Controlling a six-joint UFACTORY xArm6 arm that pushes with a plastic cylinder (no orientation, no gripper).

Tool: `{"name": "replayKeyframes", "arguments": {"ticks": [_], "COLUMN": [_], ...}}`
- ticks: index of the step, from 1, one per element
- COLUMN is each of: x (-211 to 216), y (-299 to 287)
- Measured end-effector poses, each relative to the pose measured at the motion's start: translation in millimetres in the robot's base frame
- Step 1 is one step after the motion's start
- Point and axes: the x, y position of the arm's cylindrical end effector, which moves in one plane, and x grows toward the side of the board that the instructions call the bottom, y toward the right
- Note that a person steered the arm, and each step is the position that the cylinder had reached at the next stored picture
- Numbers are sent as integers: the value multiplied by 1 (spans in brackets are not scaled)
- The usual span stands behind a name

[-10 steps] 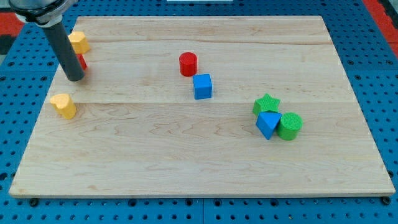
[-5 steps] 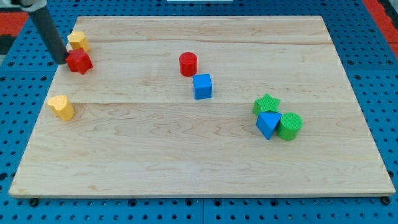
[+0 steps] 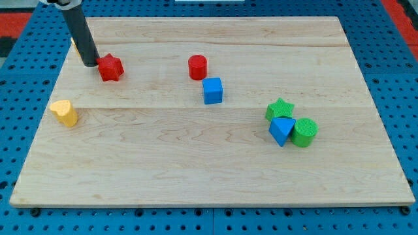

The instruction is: Separate red blocks from the yellow hexagon

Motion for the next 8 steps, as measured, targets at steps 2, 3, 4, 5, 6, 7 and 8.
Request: {"name": "replayKeyframes", "arguments": {"ticks": [2, 3, 4, 5, 6, 7, 8], "x": [6, 7, 12, 19, 18, 20, 21], "y": [7, 14, 10, 16, 64, 102, 115]}}
